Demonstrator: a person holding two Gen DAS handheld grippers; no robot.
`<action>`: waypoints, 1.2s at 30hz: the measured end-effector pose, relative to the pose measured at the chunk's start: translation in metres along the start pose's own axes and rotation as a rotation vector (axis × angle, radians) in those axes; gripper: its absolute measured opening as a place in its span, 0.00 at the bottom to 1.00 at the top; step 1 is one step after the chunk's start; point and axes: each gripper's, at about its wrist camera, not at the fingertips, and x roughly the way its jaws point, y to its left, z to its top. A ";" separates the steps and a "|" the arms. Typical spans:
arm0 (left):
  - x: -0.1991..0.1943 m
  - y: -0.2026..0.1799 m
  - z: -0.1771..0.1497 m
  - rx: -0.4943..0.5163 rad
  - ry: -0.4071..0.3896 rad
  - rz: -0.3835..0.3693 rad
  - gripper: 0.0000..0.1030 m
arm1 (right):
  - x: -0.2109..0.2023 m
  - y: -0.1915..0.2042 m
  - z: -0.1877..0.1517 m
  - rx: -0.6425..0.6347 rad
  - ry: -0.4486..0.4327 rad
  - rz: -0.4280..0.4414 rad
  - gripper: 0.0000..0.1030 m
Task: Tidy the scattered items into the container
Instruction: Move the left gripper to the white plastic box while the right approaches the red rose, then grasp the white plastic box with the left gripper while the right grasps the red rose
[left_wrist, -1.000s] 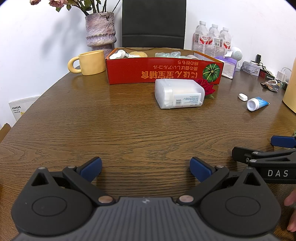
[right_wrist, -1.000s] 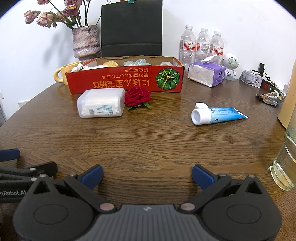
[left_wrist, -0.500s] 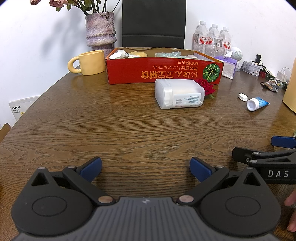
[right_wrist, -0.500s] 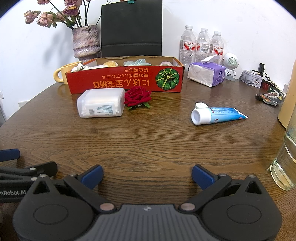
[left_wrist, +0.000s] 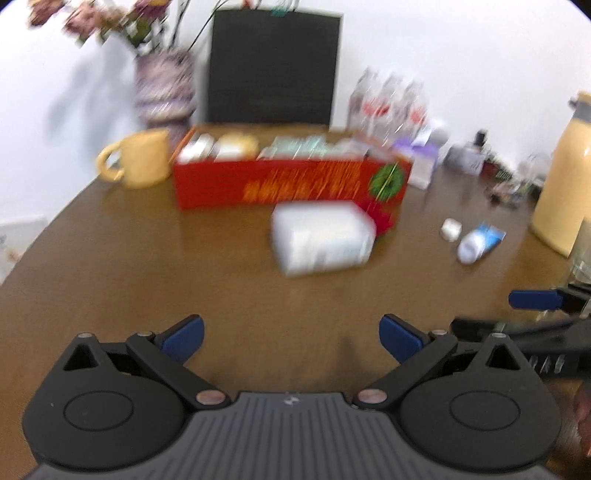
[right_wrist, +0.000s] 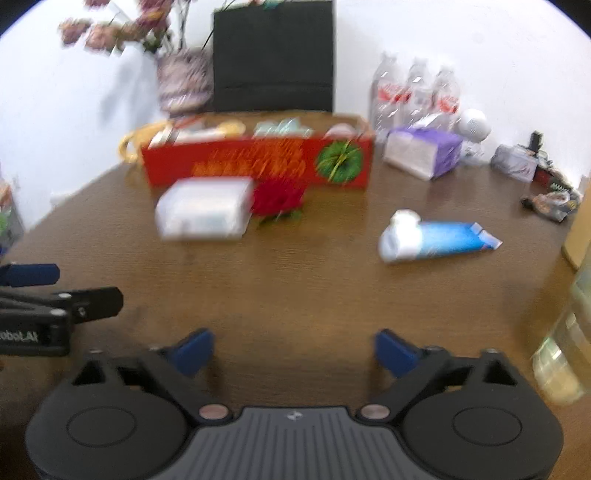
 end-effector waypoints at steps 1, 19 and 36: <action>0.005 -0.003 0.009 0.016 -0.010 -0.017 1.00 | -0.005 -0.006 0.011 0.018 -0.044 -0.014 0.85; 0.067 -0.012 0.029 0.286 -0.074 0.110 0.98 | 0.101 0.008 0.096 -0.221 -0.079 0.123 0.85; 0.104 0.010 0.046 0.146 0.021 0.018 0.39 | 0.147 0.012 0.101 -0.126 0.034 0.193 0.50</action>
